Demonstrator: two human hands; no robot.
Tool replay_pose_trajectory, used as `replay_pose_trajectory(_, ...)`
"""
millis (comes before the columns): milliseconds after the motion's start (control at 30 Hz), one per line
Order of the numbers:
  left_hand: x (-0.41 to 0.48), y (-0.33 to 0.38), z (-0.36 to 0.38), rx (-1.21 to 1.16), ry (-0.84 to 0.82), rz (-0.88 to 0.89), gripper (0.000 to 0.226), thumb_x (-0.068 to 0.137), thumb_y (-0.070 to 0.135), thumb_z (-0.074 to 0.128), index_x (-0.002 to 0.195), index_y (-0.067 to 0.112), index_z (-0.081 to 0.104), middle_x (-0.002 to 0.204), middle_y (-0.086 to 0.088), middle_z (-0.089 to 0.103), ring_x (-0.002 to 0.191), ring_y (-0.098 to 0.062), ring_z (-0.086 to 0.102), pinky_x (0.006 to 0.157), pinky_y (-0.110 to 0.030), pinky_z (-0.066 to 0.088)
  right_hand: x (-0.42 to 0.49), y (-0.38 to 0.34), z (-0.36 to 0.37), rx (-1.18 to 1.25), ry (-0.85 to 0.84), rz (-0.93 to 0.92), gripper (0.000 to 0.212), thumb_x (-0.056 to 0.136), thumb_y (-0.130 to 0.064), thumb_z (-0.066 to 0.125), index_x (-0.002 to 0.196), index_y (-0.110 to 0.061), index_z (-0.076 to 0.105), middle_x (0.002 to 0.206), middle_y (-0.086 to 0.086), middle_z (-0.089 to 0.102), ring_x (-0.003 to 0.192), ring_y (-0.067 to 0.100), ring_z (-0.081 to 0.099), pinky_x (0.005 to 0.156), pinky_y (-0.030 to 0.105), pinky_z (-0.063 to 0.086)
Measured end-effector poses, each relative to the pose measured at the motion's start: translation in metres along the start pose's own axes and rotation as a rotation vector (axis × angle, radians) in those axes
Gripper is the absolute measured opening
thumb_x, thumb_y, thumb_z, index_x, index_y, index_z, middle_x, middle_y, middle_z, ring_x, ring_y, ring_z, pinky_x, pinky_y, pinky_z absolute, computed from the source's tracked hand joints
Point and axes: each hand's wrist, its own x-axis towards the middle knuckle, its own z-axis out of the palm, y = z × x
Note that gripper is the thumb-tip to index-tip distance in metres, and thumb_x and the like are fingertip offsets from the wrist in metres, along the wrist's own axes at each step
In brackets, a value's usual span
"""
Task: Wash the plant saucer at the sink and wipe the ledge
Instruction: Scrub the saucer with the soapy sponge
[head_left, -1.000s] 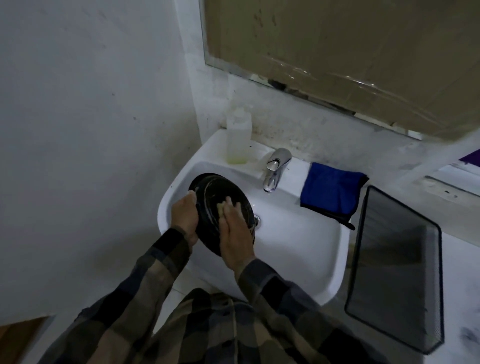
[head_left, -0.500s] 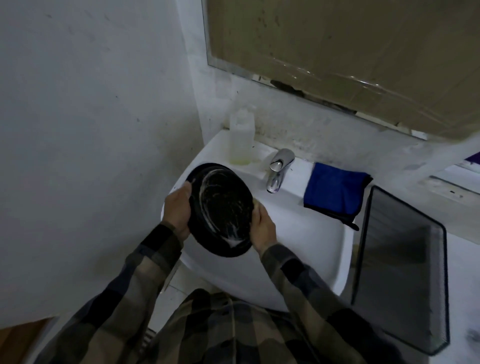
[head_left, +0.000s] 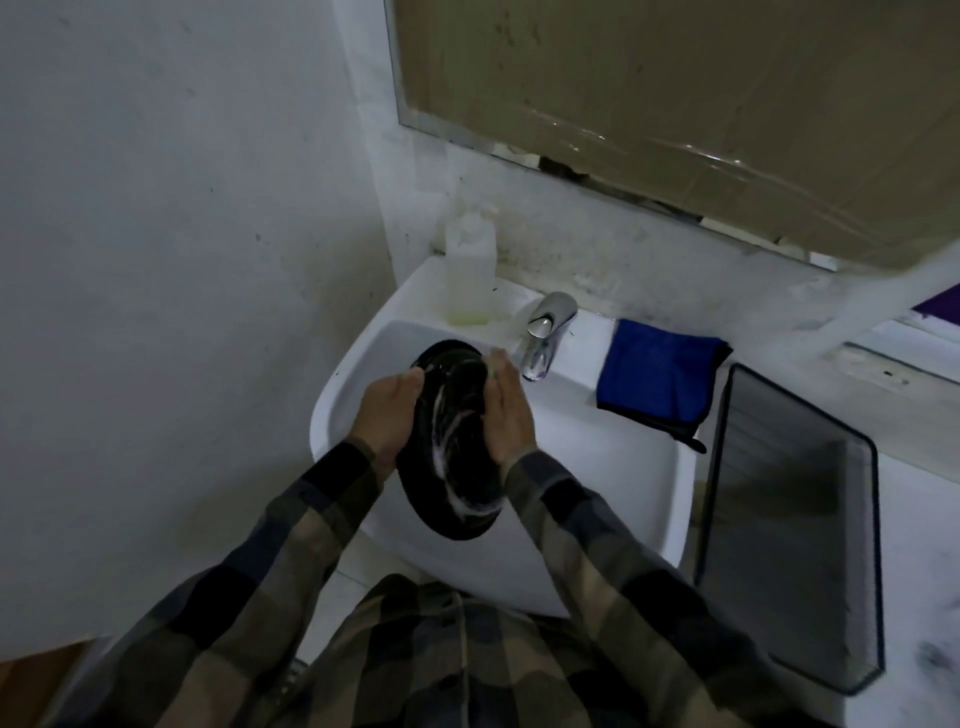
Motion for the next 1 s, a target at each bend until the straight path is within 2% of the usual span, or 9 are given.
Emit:
replay_pose_trajectory(100,0.010,0.016,-0.014,-0.105,0.088,0.057,0.025,0.100,0.024,0.043,0.109,0.009,0.061,0.100,-0.007,0.063,0.088,-0.024,0.058,0.081,-0.031,0.044,-0.023,0.019,-0.004,0.123,0.054,0.209,0.047,0.103,-0.033,0.023,0.148,-0.021,0.024,0.154,-0.003,0.027,0.142,0.014,0.024,0.107,0.012,0.013)
replay_pose_trajectory(200,0.023,0.021,-0.018,-0.267,0.131,-0.017,0.026,0.098,0.026,0.046,0.112,0.011,0.061,0.100,-0.008,0.066,0.083,-0.020,0.063,0.079,-0.031,0.048,-0.054,0.012,0.016,0.206,0.177,0.215,0.050,0.102,-0.035,0.025,0.147,-0.013,0.025,0.155,0.000,0.022,0.144,0.016,0.018,0.113,0.019,0.011)
replay_pose_trajectory(300,0.022,0.015,-0.004,-0.306,0.159,-0.071,0.026,0.100,0.026,0.042,0.106,0.010,0.062,0.094,-0.007,0.068,0.083,-0.021,0.064,0.078,-0.031,0.051,-0.076,-0.014,0.041,0.020,0.181,-0.034,0.070,0.096,-0.054,0.018,0.145,-0.006,0.028,0.151,-0.002,0.020,0.144,0.016,0.005,0.117,0.028,0.004)
replay_pose_trajectory(433,0.017,0.004,-0.002,-0.261,0.086,-0.139,0.031,0.100,0.026,0.039,0.097,0.008,0.065,0.097,-0.013,0.069,0.090,-0.026,0.066,0.084,-0.036,0.053,-0.073,-0.042,0.031,-0.203,0.116,-0.491,0.047,0.096,-0.021,0.032,0.139,-0.004,0.033,0.145,0.015,0.040,0.143,0.017,0.011,0.117,0.035,0.014)
replay_pose_trajectory(533,0.011,0.002,-0.008,-0.027,-0.097,-0.080,0.032,0.101,0.019,0.037,0.117,0.002,0.060,0.122,-0.026,0.060,0.110,-0.036,0.060,0.101,-0.047,0.045,-0.047,-0.057,0.021,-0.270,-0.031,-0.648,0.045,0.096,-0.016,0.031,0.136,-0.002,0.043,0.145,0.017,0.041,0.144,0.028,0.013,0.117,0.043,0.014)
replay_pose_trajectory(600,0.006,-0.002,-0.008,0.100,-0.169,0.014,0.031,0.102,0.018,0.035,0.122,0.011,0.057,0.127,-0.023,0.058,0.113,-0.035,0.059,0.103,-0.047,0.043,-0.025,-0.065,0.014,-0.244,-0.124,-0.543,0.042,0.098,-0.016,0.031,0.136,-0.008,0.048,0.143,0.012,0.046,0.142,0.035,0.019,0.117,0.045,0.014)
replay_pose_trajectory(700,-0.001,-0.005,-0.008,0.062,-0.142,0.050,0.032,0.102,0.032,0.035,0.115,0.022,0.063,0.120,-0.005,0.065,0.107,-0.020,0.061,0.100,-0.036,0.045,0.008,-0.077,0.002,-0.195,-0.202,-0.313,0.038,0.099,-0.022,0.035,0.131,-0.015,0.055,0.134,0.008,0.056,0.136,0.025,0.036,0.111,0.032,0.022)
replay_pose_trajectory(833,-0.006,-0.005,-0.018,0.158,-0.040,0.160,0.032,0.102,0.025,0.037,0.107,0.012,0.066,0.101,0.001,0.064,0.085,-0.006,0.060,0.075,-0.013,0.043,0.036,-0.067,-0.010,-0.088,-0.193,0.005,0.031,0.096,-0.022,0.041,0.101,-0.013,0.070,0.109,0.006,0.068,0.107,0.020,0.057,0.081,0.020,0.036)
replay_pose_trajectory(1000,-0.003,-0.010,-0.037,0.168,0.040,0.176,0.026,0.100,0.019,0.043,0.086,0.012,0.064,0.080,0.008,0.062,0.072,-0.001,0.054,0.070,-0.022,0.043,0.027,-0.041,-0.010,-0.141,-0.067,0.197,0.036,0.099,-0.031,0.030,0.080,-0.006,0.047,0.100,0.022,0.058,0.092,0.024,0.052,0.075,0.028,0.030)
